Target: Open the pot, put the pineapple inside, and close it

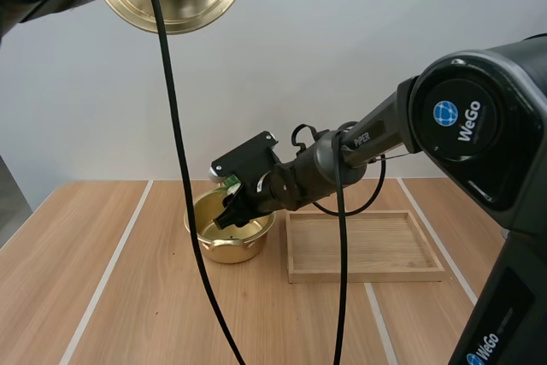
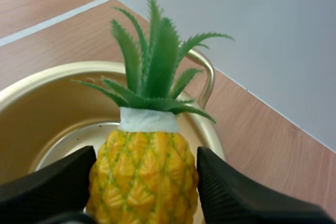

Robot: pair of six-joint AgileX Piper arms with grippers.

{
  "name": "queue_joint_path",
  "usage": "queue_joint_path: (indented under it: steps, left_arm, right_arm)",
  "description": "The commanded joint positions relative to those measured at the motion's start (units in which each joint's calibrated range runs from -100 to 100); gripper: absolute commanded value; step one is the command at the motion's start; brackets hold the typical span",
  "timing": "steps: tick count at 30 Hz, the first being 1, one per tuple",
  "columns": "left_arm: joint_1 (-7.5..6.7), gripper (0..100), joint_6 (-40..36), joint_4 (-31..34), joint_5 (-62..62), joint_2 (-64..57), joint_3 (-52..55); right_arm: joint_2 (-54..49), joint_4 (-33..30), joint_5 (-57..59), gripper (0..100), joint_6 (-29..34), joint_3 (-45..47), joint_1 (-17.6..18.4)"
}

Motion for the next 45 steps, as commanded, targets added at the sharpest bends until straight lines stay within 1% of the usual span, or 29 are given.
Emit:
queue_joint_path:
  steps: [1, 7, 15, 21, 31, 38, 45]
  left_arm:
    - [-0.17, 0, -0.42, -0.47, -1.32, -0.32, -0.50]
    - [-0.17, 0, -0.42, -0.47, -1.32, -0.32, -0.50]
    - [-0.17, 0, -0.42, -0.47, -1.32, -0.32, -0.50]
    - [-0.17, 0, -0.42, -0.47, -1.32, -0.32, -0.50]
    - [-0.17, 0, -0.42, -0.47, -1.32, -0.32, -0.50]
    - [-0.17, 0, -0.42, -0.47, -1.32, -0.32, -0.50]
    - [-0.17, 0, -0.42, -0.47, -1.32, -0.32, -0.50]
  right_arm:
    - [-0.23, -0.45, -1.69, 0, -0.30, -0.33, 0.23]
    - [-0.09, -0.45, -1.69, 0, -0.30, -0.33, 0.24]
    - [3.56, -0.45, -1.11, 0, -0.10, -0.33, 0.30]
    - [4.29, -0.45, -1.63, 0, -0.13, -0.33, 0.30]
    - [4.29, -0.45, -1.60, 0, -0.13, -0.33, 3.14]
    - [4.29, -0.34, -1.60, 0, -0.13, -0.33, 2.70]
    - [4.29, 0.01, -1.60, 0, -0.13, -0.33, 1.07]
